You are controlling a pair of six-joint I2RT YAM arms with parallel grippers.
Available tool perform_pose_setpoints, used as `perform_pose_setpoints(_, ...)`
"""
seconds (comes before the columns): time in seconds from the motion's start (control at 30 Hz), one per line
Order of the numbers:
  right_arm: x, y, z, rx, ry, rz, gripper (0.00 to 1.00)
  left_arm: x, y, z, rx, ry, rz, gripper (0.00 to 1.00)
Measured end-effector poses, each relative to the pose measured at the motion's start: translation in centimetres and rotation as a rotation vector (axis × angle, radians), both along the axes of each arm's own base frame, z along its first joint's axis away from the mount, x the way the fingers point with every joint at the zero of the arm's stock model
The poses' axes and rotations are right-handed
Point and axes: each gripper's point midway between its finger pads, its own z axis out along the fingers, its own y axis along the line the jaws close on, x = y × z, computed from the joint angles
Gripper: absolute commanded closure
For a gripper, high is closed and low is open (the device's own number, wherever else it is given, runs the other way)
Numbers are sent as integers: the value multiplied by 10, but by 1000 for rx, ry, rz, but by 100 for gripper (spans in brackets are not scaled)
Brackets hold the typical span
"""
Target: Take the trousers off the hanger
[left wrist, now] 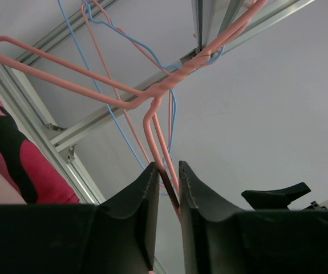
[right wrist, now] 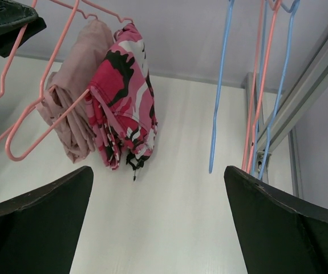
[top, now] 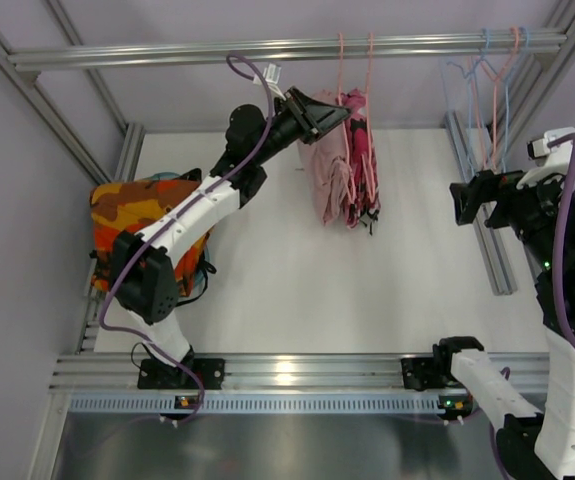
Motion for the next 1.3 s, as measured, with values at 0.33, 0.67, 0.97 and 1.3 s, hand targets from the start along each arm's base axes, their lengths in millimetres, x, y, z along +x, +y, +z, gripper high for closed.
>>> perform_pose_setpoints(0.33, 1, 0, -6, 2, 10, 1, 1, 11, 1, -8, -2, 32, 33, 100)
perform_pose_setpoints(0.67, 2, 8, -11, 14, 15, 39, 1, -2, 2, 39, 2, -147, 33, 100)
perform_pose_setpoints(0.97, 2, 39, -3, 92, 11, 205, 1, -34, 21, 38, 31, -162, 32, 100)
perform_pose_setpoints(1.3, 34, 87, 21, 337, 31, 410, 1, -103, 61, 31, 63, -193, 19, 100)
